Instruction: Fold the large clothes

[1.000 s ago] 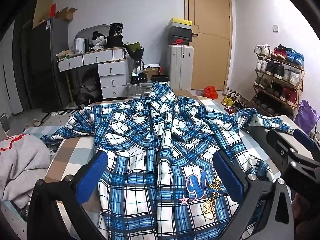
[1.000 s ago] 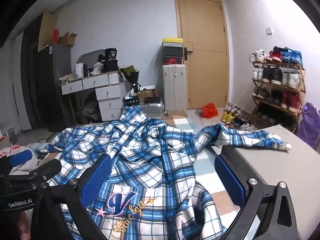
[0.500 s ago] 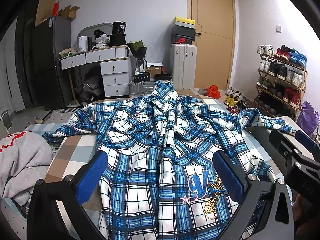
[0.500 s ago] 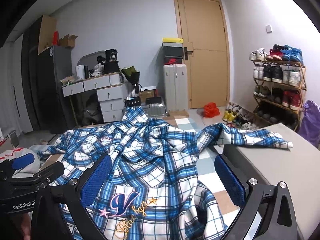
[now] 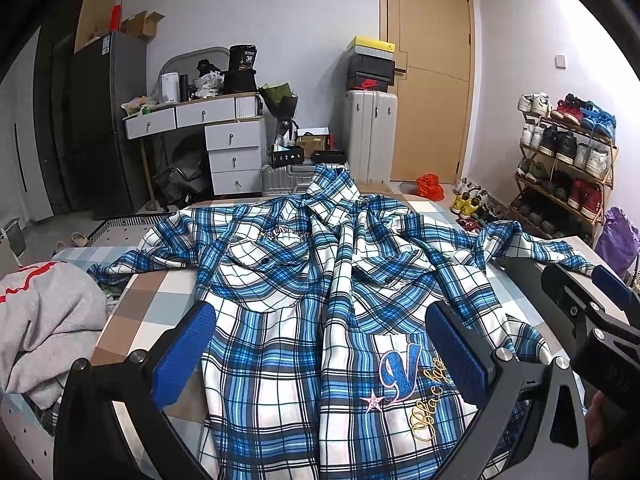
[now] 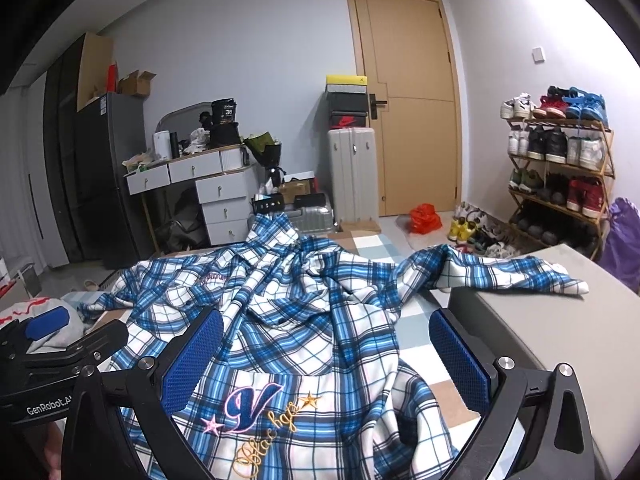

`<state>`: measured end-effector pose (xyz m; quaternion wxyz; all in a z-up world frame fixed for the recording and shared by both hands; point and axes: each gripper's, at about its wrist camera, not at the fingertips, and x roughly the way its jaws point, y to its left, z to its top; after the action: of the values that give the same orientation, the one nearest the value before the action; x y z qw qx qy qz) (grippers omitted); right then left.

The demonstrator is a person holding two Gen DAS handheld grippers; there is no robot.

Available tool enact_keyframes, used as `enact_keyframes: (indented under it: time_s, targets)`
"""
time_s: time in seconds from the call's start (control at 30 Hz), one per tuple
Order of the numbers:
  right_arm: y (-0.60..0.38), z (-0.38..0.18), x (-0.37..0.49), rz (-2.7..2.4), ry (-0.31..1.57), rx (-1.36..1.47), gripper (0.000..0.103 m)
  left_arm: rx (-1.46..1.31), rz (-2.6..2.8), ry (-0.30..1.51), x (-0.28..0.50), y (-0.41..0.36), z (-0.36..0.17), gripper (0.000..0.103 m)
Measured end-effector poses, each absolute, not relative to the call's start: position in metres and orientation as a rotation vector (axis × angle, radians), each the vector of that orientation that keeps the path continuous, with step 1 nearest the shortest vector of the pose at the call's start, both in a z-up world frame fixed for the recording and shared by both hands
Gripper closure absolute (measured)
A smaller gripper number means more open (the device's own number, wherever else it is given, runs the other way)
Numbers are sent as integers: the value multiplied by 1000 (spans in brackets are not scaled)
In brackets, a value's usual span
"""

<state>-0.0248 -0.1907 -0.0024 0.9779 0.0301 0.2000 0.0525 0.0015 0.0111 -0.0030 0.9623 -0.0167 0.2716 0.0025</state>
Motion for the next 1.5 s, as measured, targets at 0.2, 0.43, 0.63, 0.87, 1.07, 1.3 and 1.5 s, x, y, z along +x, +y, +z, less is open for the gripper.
enact_keyframes:
  time_s: [0.2, 0.43, 0.63, 0.87, 1.07, 1.3, 1.5]
  targets:
    - [-190, -2, -25, 111, 402, 66, 0, -32, 3, 549, 1, 12, -3, 1]
    - [-190, -2, -25, 115, 406, 69, 0, -30, 2, 545, 1, 11, -1, 1]
    - [-192, -3, -25, 120, 407, 76, 0, -27, 2, 545, 1, 10, -1, 1]
    - [-192, -2, -27, 139, 395, 90, 0, -21, -1, 548, 1, 10, -1, 1]
    - [-195, -1, -27, 126, 399, 90, 0, -9, 0, 550, 0, 6, -5, 1]
    - [-243, 19, -30, 160, 390, 377, 0, -30, -51, 583, 3, 0, -7, 1]
    - [-316, 45, -30, 177, 415, 517, 0, -82, -191, 600, 9, -21, 12, 1]
